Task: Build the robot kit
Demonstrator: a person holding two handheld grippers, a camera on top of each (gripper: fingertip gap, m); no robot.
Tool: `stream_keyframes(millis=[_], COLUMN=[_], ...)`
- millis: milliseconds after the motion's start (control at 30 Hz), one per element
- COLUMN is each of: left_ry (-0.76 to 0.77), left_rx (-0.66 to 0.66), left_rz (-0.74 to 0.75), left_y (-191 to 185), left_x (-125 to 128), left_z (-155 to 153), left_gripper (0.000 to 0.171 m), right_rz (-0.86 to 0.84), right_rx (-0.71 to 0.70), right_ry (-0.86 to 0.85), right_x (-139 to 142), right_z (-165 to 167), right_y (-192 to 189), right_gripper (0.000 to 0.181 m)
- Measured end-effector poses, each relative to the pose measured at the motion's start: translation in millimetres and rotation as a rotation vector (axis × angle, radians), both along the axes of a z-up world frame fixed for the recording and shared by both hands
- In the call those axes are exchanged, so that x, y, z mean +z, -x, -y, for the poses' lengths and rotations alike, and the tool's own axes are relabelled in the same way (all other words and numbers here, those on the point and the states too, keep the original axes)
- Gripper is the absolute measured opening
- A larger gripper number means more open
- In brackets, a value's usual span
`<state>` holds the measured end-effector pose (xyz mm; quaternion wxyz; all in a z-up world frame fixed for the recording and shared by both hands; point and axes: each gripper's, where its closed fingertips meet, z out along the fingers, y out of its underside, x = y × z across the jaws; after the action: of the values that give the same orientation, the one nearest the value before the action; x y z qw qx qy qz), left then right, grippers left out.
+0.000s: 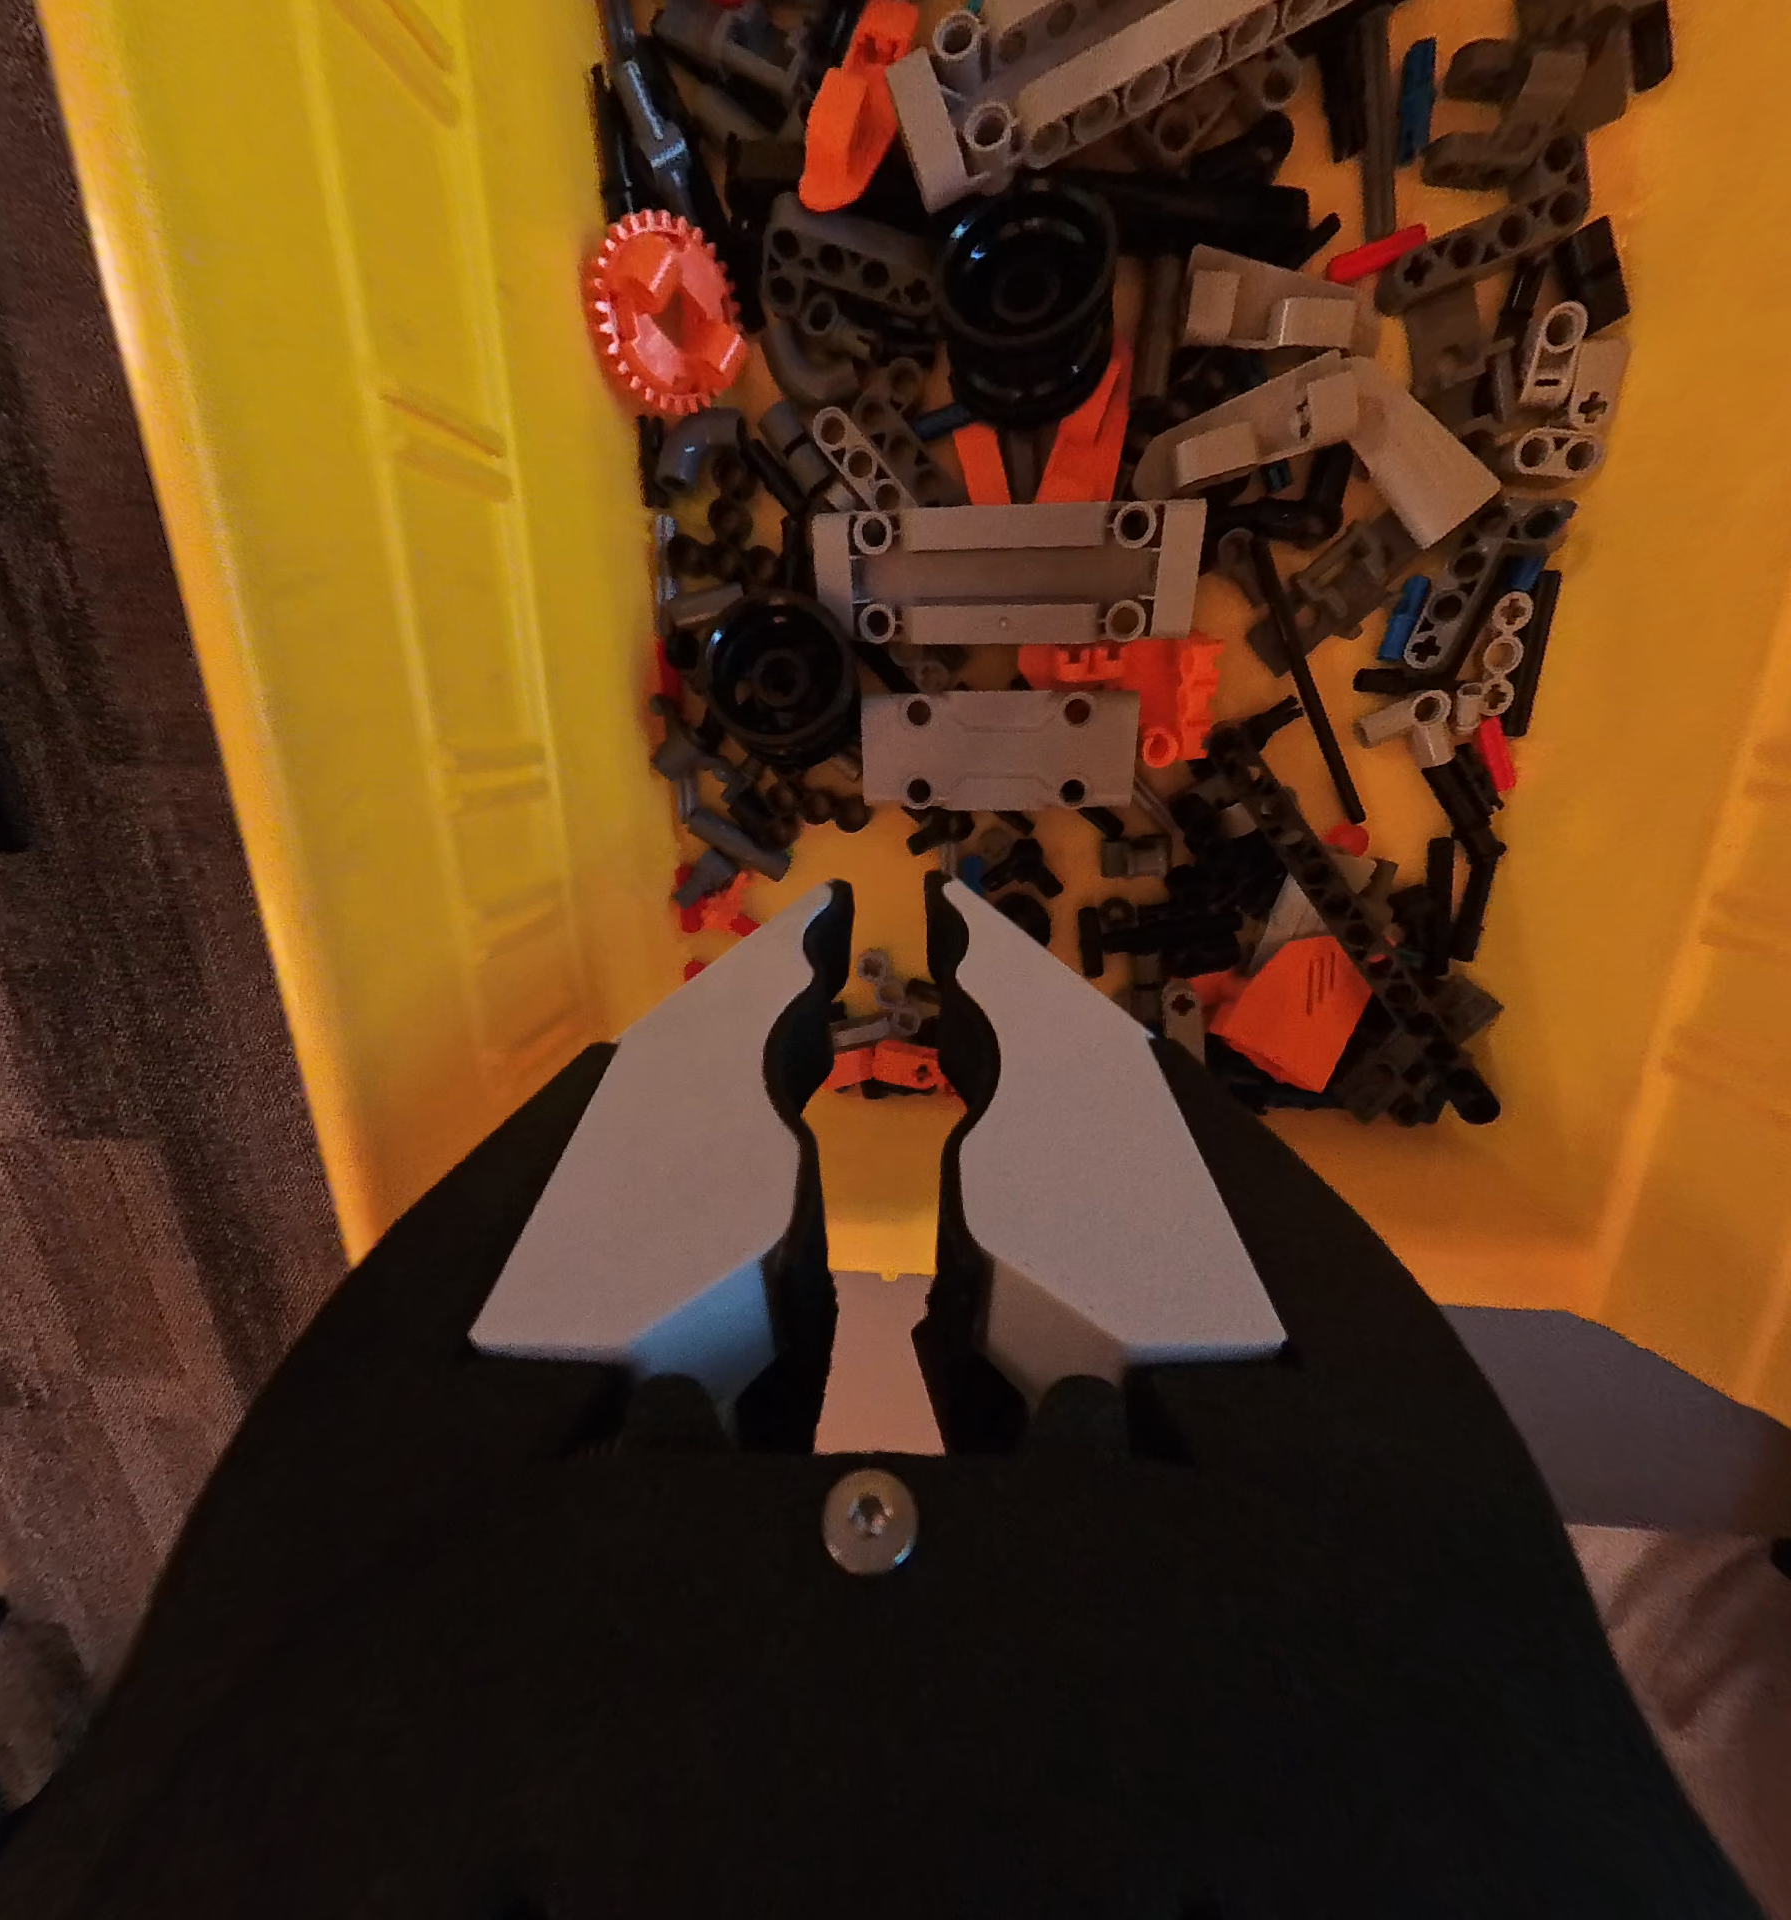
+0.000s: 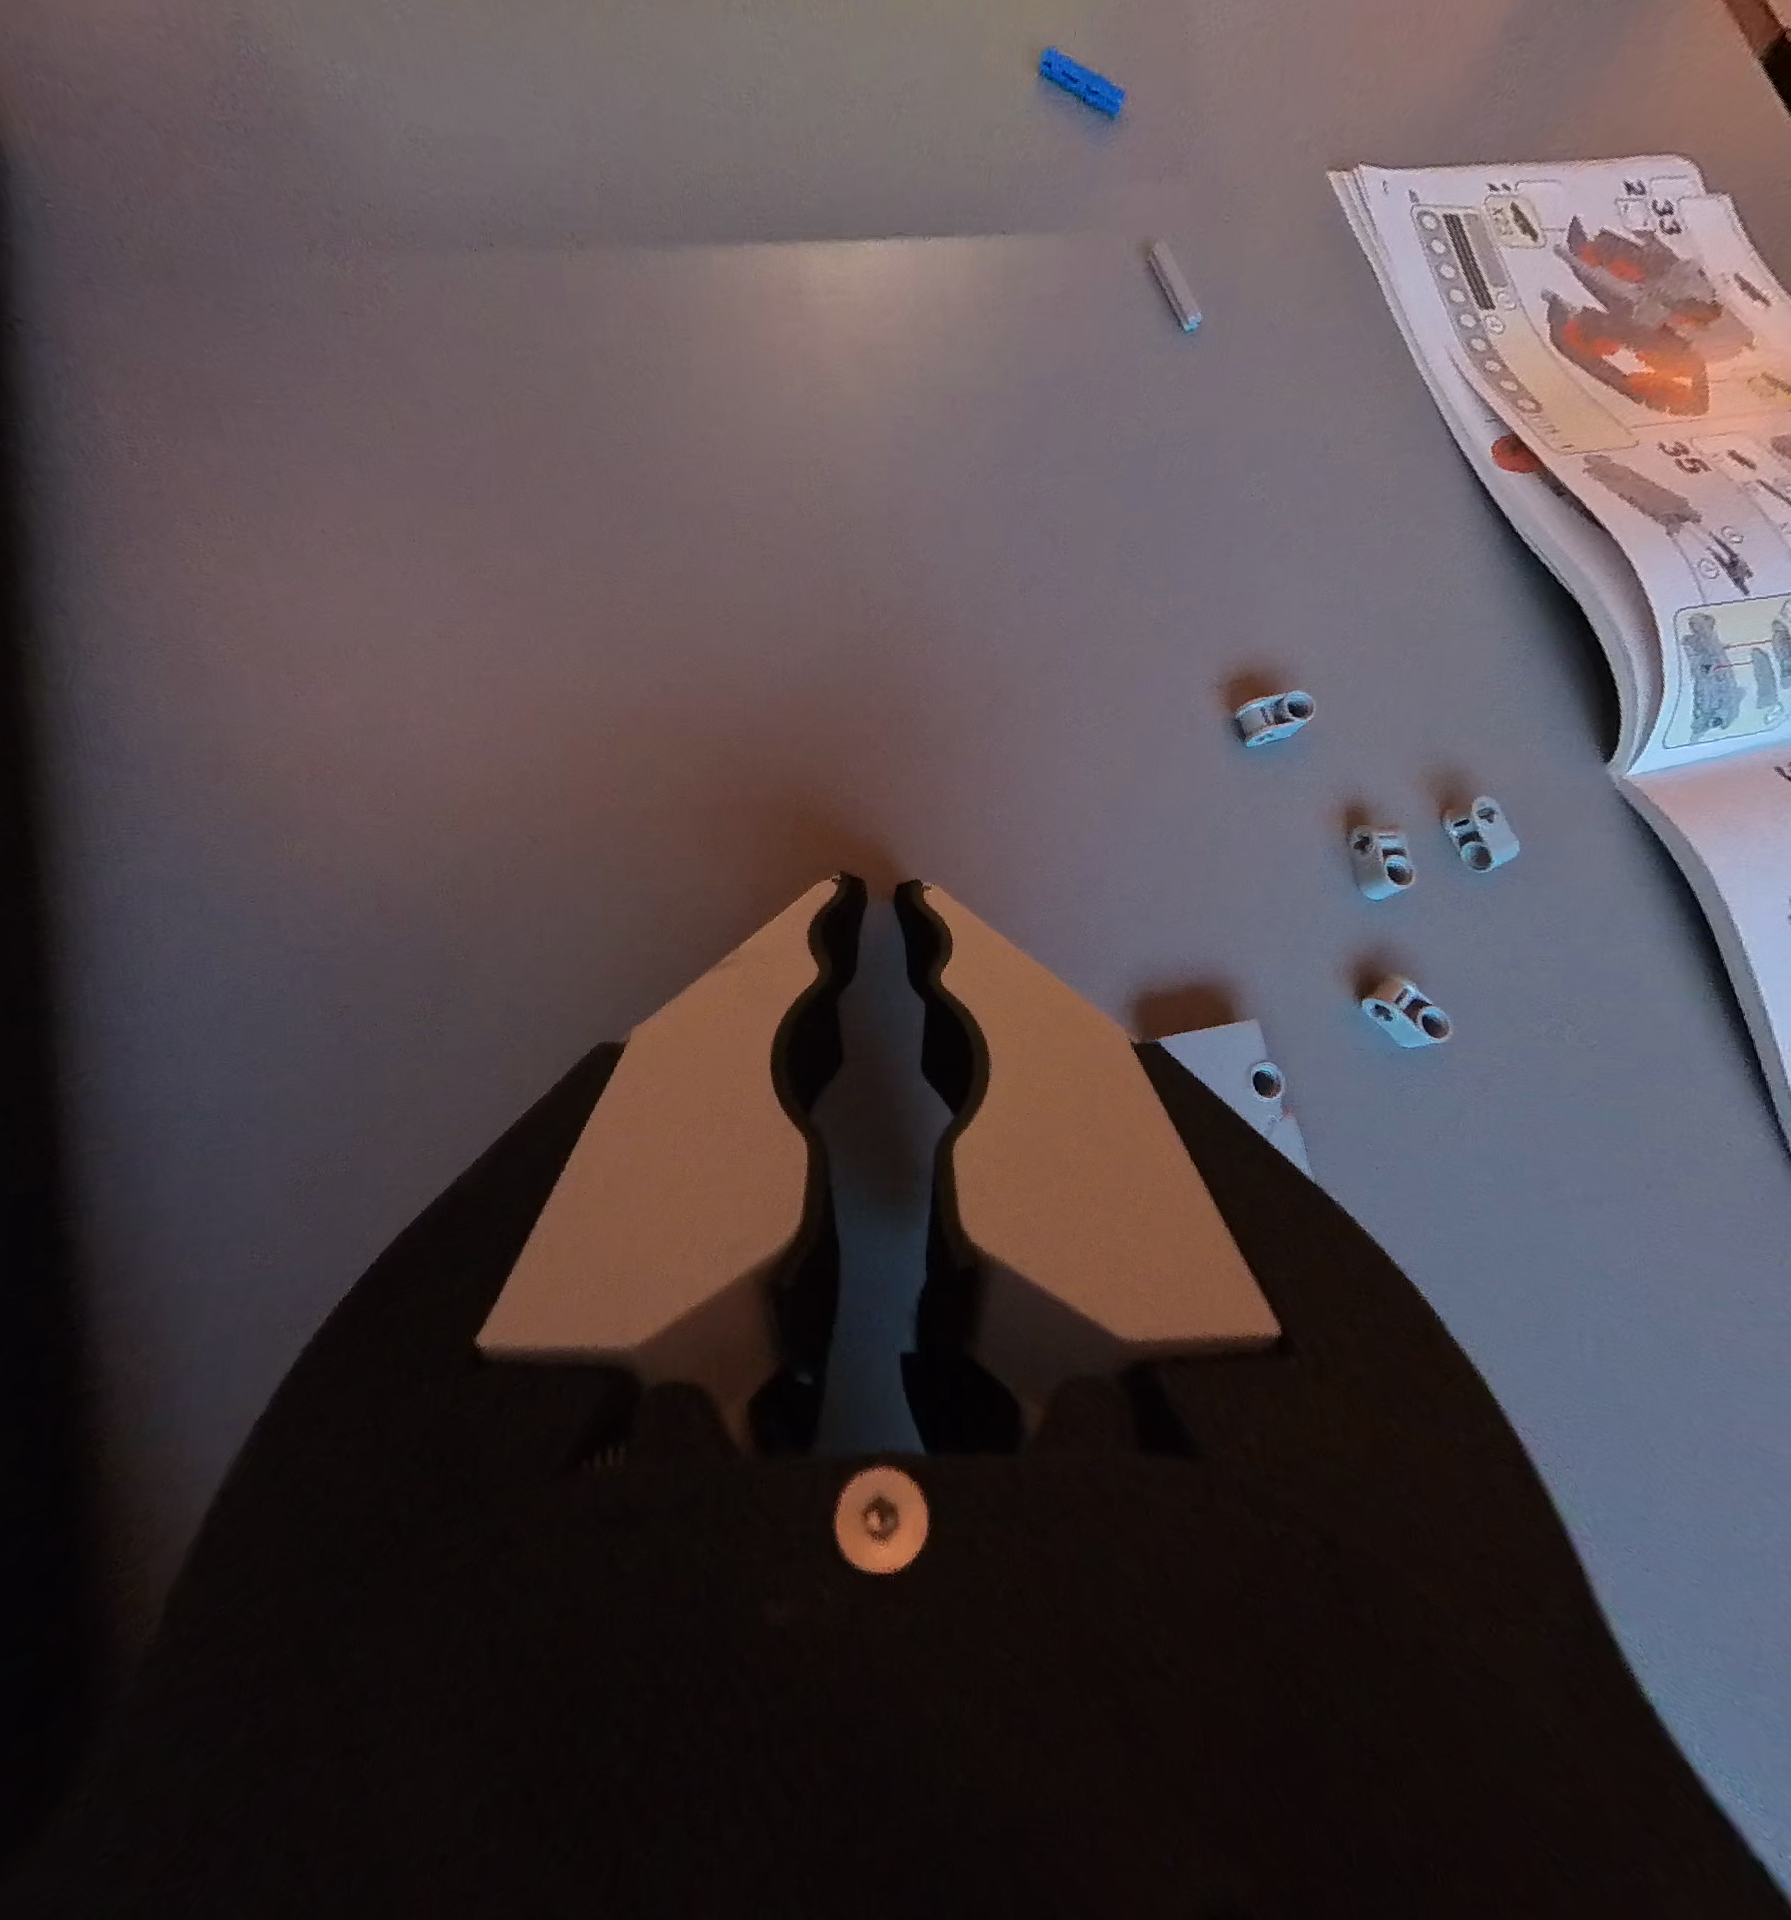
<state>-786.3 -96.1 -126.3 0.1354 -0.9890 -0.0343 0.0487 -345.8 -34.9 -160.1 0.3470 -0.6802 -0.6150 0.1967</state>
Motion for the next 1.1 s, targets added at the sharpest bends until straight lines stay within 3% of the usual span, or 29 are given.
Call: stream_keyframes(millis=[467, 800, 1000, 1100], left_ry=[-0.013, -0.054, 0.073, 0.138], left_rx=[-0.001, 0.061, 0.093, 0.096], left_rz=[0.014, -0.036, 0.035, -0.042], left_y=[-1.1, 20.5, 24.3, 31.2], left_x=[-11.5, 7.9, -5.8, -7.7], left_z=[-8.0, -2.2, 14.2, 19.6], left_gripper=[0.011, 0.013, 0.023, 0.025], right_rz=[-0.049, -0.034, -0.041, -0.047], right_rx=[-0.019, -0.017, -0.007, -0.009], right_ry=[0.064, 0.041, 0.048, 0.056], right_x=[-0.8, -0.8, -0.8, -0.9], right_z=[-3.4, -3.0, -1.2, -0.9], right_y=[1.7, 1.4, 4.4, 4.3], right_gripper=[0.009, 0.009, 0.008, 0.009])
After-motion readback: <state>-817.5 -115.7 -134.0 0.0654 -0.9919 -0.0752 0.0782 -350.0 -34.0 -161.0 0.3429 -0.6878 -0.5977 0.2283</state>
